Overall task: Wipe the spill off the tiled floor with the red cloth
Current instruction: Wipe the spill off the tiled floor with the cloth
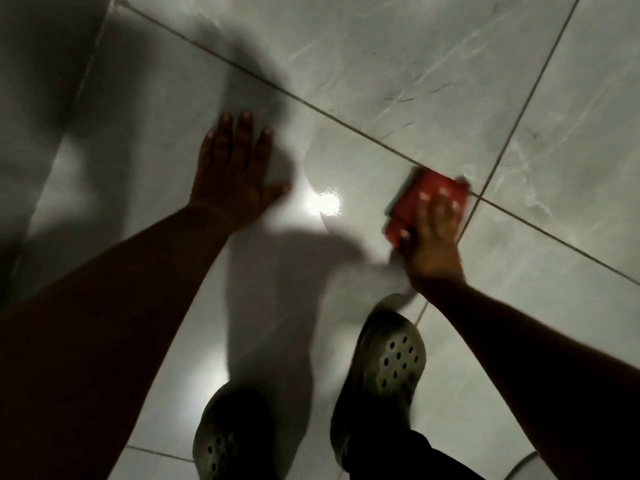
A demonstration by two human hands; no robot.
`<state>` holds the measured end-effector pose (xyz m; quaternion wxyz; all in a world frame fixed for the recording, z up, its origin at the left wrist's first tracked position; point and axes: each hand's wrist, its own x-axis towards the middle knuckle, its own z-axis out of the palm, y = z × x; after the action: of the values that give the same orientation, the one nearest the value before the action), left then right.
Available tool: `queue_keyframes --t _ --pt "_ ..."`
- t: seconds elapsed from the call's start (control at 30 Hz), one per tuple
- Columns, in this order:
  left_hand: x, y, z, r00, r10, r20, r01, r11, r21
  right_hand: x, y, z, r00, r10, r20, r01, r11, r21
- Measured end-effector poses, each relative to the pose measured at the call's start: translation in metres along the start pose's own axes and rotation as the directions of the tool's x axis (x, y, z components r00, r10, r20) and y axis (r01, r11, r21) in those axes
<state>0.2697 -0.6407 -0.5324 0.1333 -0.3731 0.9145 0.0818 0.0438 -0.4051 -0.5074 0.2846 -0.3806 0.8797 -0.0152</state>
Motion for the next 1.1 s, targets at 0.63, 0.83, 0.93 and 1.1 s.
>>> queue_keyframes --t 0.63,0.83,0.93,1.1 --pt "-0.048 -0.024 0.004 0.998 -0.015 0.054 0.016 0.999 -0.033 0.015 -0.131 0.029 0.884 -0.448 0.135 0.468 0.860 -0.206" --pt "-0.044 -0.029 0.006 0.998 0.007 0.059 -0.006 1.000 -0.027 -0.054 -0.008 0.022 0.986 0.002 0.168 0.013 0.996 -0.088" --pt "-0.046 -0.031 0.011 0.999 0.022 0.027 -0.021 0.999 -0.040 -0.036 -0.001 0.012 0.959 0.270 0.087 -0.272 0.962 0.008" --pt "-0.046 -0.033 0.017 0.996 0.055 -0.075 -0.057 0.998 -0.027 0.063 -0.051 -0.017 0.886 0.461 -0.061 -0.456 0.887 0.074"
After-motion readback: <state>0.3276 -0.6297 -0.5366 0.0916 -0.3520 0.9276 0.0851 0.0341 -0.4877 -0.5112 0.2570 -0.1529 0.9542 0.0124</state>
